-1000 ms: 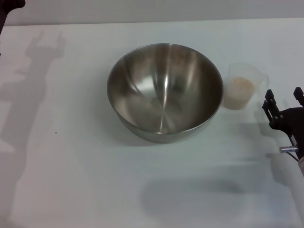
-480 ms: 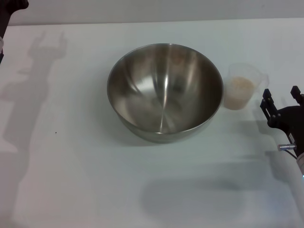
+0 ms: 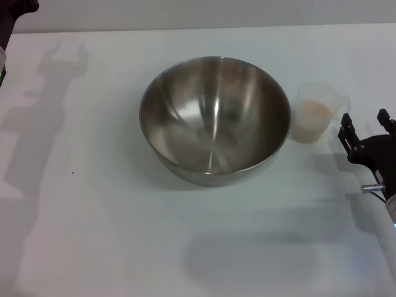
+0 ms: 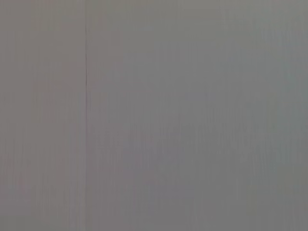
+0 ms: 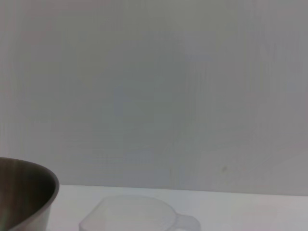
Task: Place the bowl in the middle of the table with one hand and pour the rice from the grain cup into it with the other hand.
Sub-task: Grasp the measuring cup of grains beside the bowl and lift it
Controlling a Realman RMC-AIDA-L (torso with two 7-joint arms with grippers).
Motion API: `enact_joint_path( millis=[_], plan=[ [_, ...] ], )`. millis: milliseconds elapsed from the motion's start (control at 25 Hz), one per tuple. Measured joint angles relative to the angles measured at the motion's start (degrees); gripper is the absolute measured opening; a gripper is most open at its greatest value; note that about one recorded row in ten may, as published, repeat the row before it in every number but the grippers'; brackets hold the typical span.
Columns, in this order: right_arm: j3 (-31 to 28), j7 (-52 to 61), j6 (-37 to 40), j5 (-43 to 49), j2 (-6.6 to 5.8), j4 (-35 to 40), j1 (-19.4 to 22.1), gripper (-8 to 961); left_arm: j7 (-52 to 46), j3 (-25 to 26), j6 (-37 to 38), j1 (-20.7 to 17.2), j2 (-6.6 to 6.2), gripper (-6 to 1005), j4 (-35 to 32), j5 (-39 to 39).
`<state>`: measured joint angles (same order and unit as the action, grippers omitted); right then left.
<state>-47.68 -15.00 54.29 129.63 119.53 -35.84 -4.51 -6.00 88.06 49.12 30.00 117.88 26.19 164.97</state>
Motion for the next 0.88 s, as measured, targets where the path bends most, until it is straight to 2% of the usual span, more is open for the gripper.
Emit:
enact_joint_path(
  millis=[880],
  plan=[
    [0.14,0.68,-0.16,-2.22,0.0,3.71,-4.06,672,0.04,0.0,0.01,-0.47,0.04,525,0.35,-0.3]
  ],
)
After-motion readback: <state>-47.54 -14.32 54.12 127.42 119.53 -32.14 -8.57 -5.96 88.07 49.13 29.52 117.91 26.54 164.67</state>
